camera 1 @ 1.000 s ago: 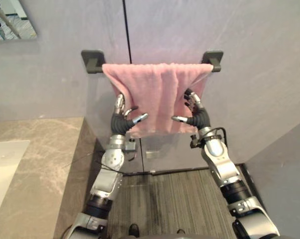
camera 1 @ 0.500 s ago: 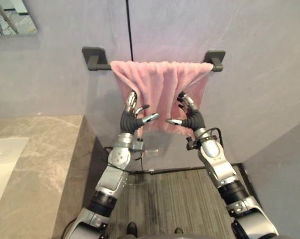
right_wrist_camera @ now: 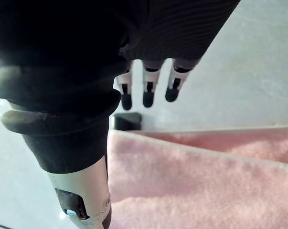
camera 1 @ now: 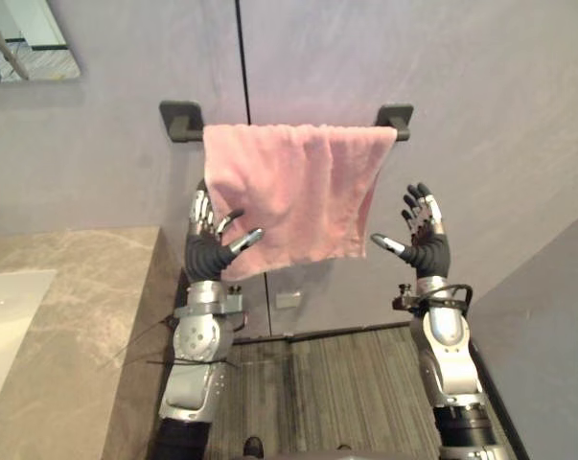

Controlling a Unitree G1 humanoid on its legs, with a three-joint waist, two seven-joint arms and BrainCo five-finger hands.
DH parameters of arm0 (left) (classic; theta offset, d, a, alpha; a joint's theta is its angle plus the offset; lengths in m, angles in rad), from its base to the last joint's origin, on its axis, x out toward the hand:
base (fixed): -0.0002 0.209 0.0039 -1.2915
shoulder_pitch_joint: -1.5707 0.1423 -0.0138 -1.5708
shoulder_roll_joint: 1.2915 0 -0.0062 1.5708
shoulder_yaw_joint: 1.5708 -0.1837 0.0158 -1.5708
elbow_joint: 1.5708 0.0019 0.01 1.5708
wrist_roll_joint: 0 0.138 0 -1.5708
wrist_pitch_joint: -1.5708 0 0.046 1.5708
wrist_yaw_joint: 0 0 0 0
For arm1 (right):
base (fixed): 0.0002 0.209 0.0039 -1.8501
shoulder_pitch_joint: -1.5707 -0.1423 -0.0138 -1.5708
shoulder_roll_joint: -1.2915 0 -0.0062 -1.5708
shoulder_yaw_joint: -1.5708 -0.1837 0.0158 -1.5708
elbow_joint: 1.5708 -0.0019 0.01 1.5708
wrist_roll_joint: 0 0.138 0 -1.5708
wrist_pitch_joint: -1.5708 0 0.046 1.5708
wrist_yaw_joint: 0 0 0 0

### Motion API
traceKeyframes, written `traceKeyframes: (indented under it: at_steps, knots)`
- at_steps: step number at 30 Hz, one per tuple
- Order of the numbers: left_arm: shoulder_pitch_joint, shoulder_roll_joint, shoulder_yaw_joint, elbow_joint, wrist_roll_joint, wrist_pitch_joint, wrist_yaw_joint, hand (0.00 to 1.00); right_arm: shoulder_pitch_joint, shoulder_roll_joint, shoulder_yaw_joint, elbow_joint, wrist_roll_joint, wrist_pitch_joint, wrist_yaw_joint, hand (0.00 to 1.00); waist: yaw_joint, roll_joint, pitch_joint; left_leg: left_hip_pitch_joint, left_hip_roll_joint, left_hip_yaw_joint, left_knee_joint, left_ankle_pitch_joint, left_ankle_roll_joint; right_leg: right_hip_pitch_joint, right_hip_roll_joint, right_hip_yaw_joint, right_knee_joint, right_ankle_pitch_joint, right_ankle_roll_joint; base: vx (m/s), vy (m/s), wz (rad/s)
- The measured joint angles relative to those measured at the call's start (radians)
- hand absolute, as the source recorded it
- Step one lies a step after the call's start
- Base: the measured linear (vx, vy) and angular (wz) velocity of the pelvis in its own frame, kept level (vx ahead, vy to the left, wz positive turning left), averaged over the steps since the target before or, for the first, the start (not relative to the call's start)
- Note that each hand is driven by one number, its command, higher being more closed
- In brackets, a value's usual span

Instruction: Organize washtable

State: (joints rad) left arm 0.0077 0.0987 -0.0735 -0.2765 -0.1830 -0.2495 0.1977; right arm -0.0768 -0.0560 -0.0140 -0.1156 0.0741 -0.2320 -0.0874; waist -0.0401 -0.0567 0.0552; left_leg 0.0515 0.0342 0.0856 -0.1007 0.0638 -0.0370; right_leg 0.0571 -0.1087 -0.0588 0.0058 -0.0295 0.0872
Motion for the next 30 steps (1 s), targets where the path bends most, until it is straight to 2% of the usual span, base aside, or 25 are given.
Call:
traceKeyframes:
  at_steps: [4, 7, 14, 20, 23, 27, 30]
  knots:
    - [0.011, 0.001, 0.016, -0.061, 0.0, -0.012, -0.001, 0.0, 0.003, 0.001, -0.002, -0.042, -0.002, -0.008, 0.01, 0.0, 0.002, 0.0, 0.0, 0.017, -0.001, -0.002, 0.005, 0.0, 0.0, 0.02, -0.001, -0.002, -0.003, 0.002, 0.003, 0.0, 0.0, 0.0]
    - [0.011, 0.002, 0.014, -0.129, 0.001, -0.035, -0.003, 0.0, 0.001, -0.006, 0.015, -0.075, 0.008, -0.027, 0.049, 0.0, 0.002, 0.0, 0.0, 0.017, -0.001, -0.006, 0.005, 0.0, 0.0, 0.025, 0.0, -0.009, -0.009, 0.002, 0.003, 0.0, -0.01, 0.03]
    - [-0.041, 0.009, -0.059, -0.189, -0.013, -0.082, -0.045, 0.0, -0.048, -0.061, 0.117, -0.079, 0.037, -0.033, 0.099, 0.0, 0.002, 0.002, -0.001, 0.018, -0.001, -0.007, 0.005, 0.0, 0.0, 0.026, 0.0, -0.01, -0.008, 0.002, 0.003, 0.0, 0.0, 0.0]
    - [-0.103, 0.032, -0.16, -0.187, -0.064, -0.082, -0.093, 0.0, -0.1, -0.118, 0.234, -0.018, 0.037, -0.032, 0.14, 0.0, 0.001, 0.022, -0.014, 0.018, -0.002, -0.007, 0.005, 0.0, 0.0, 0.025, -0.001, -0.01, -0.007, 0.002, 0.003, 0.0, 0.0, 0.0]
    - [-0.131, 0.034, -0.205, -0.168, -0.132, -0.082, -0.132, 0.0, -0.142, -0.144, 0.284, 0.055, 0.035, -0.025, 0.155, 0.0, 0.001, 0.03, -0.018, 0.018, -0.001, -0.008, 0.004, 0.001, 0.001, 0.024, 0.0, -0.011, -0.007, 0.002, 0.003, 0.0, 0.0, 0.0]
    - [-0.185, 0.049, -0.27, -0.055, -0.203, -0.068, -0.172, 0.0, -0.196, -0.176, 0.335, 0.136, 0.031, -0.018, 0.155, 0.0, 0.001, 0.033, -0.019, 0.008, 0.0, -0.008, 0.004, 0.005, 0.001, 0.014, 0.0, -0.01, -0.005, 0.003, 0.003, 0.0, 0.0, 0.0]
    - [-0.229, 0.081, -0.319, 0.074, -0.265, -0.037, -0.196, 0.0, -0.252, -0.223, 0.387, 0.204, 0.022, 0.001, 0.156, 0.0, 0.001, 0.034, -0.026, -0.033, 0.002, -0.008, 0.004, 0.016, 0.002, -0.023, 0.002, -0.007, -0.01, 0.016, 0.003, -0.01, -0.001, 0.0]
